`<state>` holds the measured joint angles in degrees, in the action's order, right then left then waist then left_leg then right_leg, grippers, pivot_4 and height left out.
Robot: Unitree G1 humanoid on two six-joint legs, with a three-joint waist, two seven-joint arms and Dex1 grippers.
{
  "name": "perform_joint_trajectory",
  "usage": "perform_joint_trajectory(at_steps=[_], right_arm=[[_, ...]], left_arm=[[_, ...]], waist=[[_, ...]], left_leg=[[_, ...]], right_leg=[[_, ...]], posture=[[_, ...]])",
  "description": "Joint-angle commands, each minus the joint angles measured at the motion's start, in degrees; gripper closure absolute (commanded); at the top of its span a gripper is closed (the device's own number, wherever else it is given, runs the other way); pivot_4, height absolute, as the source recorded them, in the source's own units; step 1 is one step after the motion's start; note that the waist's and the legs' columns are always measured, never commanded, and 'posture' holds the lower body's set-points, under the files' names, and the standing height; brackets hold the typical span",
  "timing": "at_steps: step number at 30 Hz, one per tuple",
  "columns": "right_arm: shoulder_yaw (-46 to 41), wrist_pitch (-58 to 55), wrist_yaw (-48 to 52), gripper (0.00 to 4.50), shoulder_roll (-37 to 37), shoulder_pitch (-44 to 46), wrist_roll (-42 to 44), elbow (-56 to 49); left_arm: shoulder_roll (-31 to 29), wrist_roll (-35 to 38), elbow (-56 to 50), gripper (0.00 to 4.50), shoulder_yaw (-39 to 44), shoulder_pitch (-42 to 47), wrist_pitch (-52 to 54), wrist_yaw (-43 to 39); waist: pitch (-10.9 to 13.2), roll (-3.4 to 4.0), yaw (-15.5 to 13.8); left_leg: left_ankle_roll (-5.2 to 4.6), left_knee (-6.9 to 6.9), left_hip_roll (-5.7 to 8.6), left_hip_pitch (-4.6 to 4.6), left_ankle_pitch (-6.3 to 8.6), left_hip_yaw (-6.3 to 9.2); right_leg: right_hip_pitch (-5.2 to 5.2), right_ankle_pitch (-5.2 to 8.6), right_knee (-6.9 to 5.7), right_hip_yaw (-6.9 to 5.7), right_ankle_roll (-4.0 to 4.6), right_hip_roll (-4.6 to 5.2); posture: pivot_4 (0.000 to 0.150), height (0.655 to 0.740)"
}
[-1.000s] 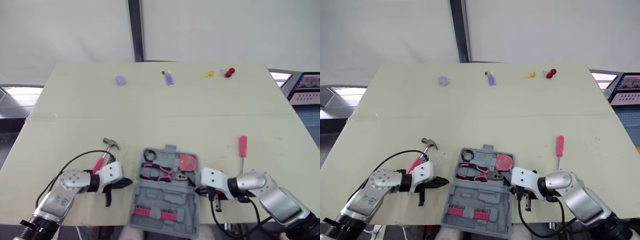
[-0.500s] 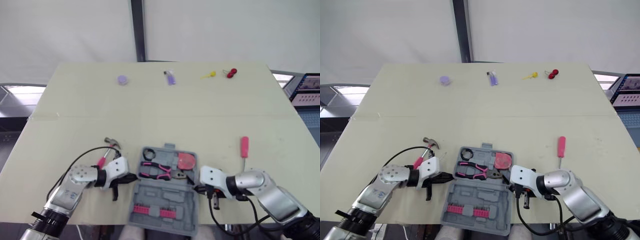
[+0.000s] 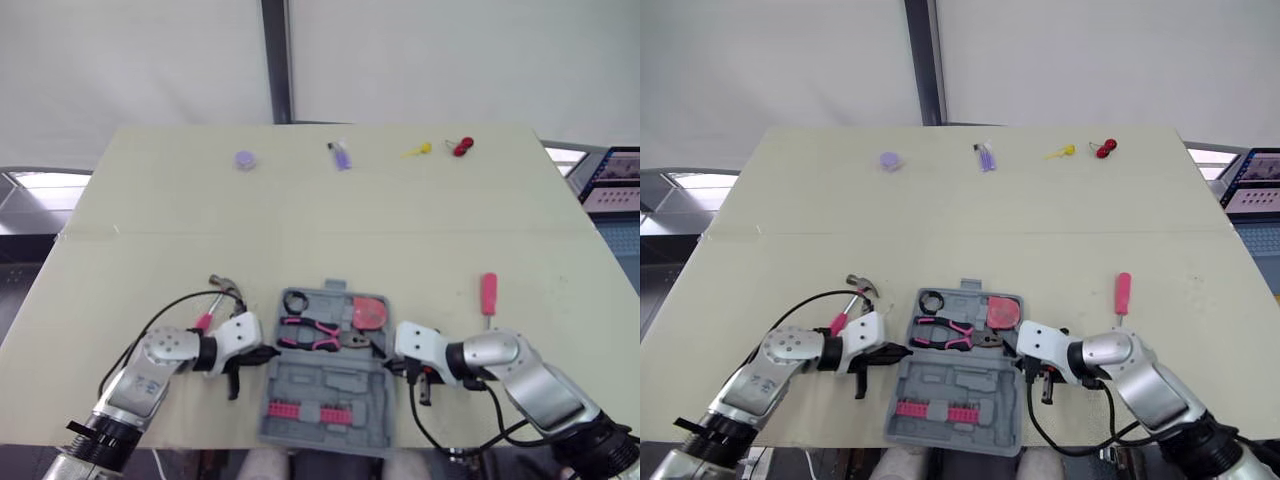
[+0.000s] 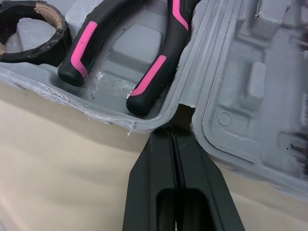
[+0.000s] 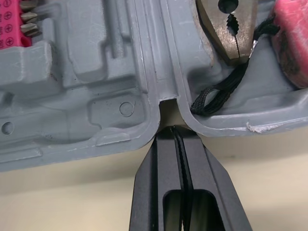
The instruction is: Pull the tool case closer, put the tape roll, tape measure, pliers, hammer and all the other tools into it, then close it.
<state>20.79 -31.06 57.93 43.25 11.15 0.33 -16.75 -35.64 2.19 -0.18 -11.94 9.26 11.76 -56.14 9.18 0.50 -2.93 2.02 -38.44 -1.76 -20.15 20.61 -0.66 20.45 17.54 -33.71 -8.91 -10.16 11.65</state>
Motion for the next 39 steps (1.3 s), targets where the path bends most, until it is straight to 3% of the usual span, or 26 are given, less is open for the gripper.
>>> perform_joint_trajectory(at_steps=[1,39], right_arm=[[0.1,1.8,-1.7,4.45,-2.2,1.7,-0.2,0.2],[-0.4,3.8,-2.0,4.45,-5.1,3.7,-2.8,3.2]], left_arm=[[2.2,-1.1,0.4,4.50,-2.2,1.4,-1.1,1.3],[4.5,-2.9,2.0,4.50,-1.8,3.0,-3.2,2.4]], waist=[[0.0,0.00,0.0],[0.0,0.00,0.0]], left_leg=[[0.00,-0.01,0.00,0.00,0.00,0.00],[0.00,-0.13,0.00,0.00,0.00,0.02]], right_leg=[[0.00,0.00,-0.01,0.00,0.00,0.00],[-0.03,-0.01,-0.06,0.00,0.01,0.00]], posture=[[0.150,0.7400],[0.150,0.7400]])
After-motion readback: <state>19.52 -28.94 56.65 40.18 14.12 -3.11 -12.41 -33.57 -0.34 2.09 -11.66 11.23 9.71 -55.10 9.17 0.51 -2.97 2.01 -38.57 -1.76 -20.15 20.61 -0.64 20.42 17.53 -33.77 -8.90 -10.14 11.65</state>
